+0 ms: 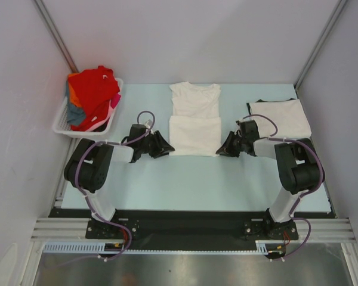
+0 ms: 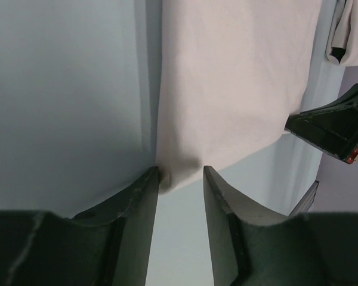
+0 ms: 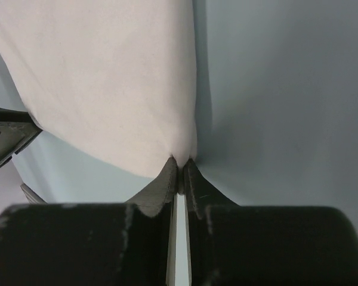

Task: Fold and stack the t-shirts
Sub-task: Fold the tshirt

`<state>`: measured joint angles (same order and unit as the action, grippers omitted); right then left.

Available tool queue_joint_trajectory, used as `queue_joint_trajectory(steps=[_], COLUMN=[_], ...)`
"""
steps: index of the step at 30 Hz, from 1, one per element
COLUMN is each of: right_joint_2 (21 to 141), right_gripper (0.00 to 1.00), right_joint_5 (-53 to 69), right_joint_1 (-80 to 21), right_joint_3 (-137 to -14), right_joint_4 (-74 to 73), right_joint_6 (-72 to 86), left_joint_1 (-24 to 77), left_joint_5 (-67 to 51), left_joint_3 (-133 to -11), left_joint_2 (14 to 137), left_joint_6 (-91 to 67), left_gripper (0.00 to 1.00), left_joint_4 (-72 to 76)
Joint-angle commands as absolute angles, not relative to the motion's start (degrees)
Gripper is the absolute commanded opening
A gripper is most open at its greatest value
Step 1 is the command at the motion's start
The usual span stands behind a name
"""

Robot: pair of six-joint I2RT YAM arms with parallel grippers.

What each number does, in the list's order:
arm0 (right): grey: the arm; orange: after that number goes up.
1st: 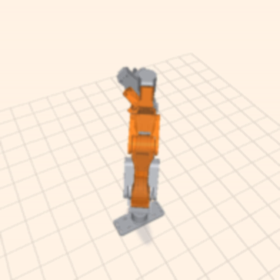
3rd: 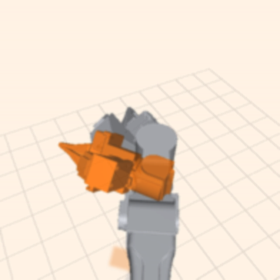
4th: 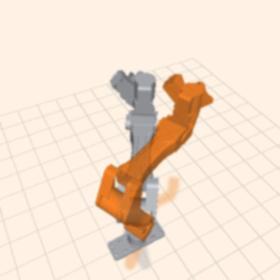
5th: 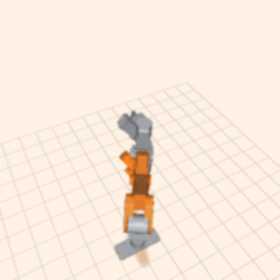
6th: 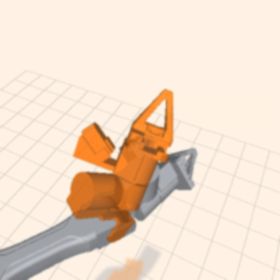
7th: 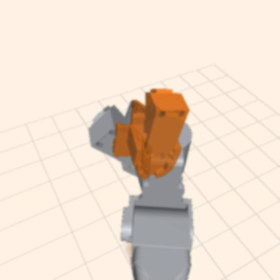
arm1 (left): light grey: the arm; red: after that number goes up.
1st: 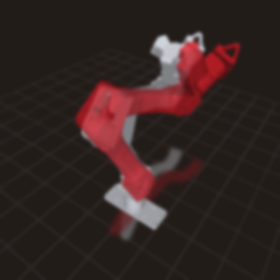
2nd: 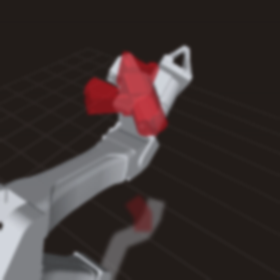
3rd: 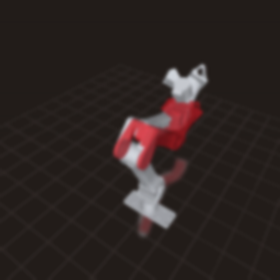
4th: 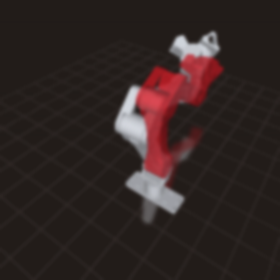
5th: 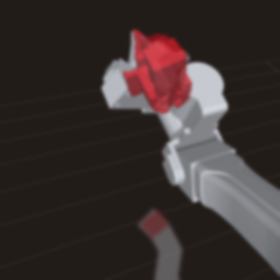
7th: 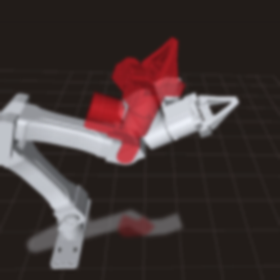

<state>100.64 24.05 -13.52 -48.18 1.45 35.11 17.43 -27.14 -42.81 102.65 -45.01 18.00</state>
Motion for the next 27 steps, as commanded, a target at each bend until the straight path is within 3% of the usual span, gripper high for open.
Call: queue_joint_trajectory(steps=[1,2,4,13,18,21,27], right_joint_2=[100.0,99.7,99.5,98.8,98.6,98.0,95.9], right_gripper=[0.07,0.08,0.08,0.08,0.07,0.06,0.0], right_joint_5=[23.2,23.0,22.8,22.3,22.6,22.6,25.2], right_joint_1=[-13.6,-13.6,-13.7,-13.7,-13.7,-13.7,-13.9], right_joint_3=[-47.4,-47.3,-47.1,-46.9,-46.7,-46.4,-45.4], right_joint_4=[2.6,2.7,2.7,2.5,2.8,2.8,2.9], right_joint_6=[34.4,34.4,34.3,33.8,33.9,33.8,34.3], left_joint_1=[17.8,17.8,18.0,20.8,22.1,22.2,22.2], left_joint_5=[-21.5,-20.4,-19.8,-16.8,-16.8,-17.2,-16.9], left_joint_3=[-40.4,-39.9,-39.8,-40.9,-41.9,-41.4,-39.2], left_joint_2=[101.2,100.4,100.0,100.3,102.1,102.0,96.2], left_joint_6=[-42.5,-42.2,-41.6,-40.8,-40.2,-38.8,-37.6], left_gripper=[0.49,0.56,0.57,0.46,0.28,0.03,0.0], left_joint_4=[14.6,13.5,13.2,11.0,10.9,11.6,9.8])
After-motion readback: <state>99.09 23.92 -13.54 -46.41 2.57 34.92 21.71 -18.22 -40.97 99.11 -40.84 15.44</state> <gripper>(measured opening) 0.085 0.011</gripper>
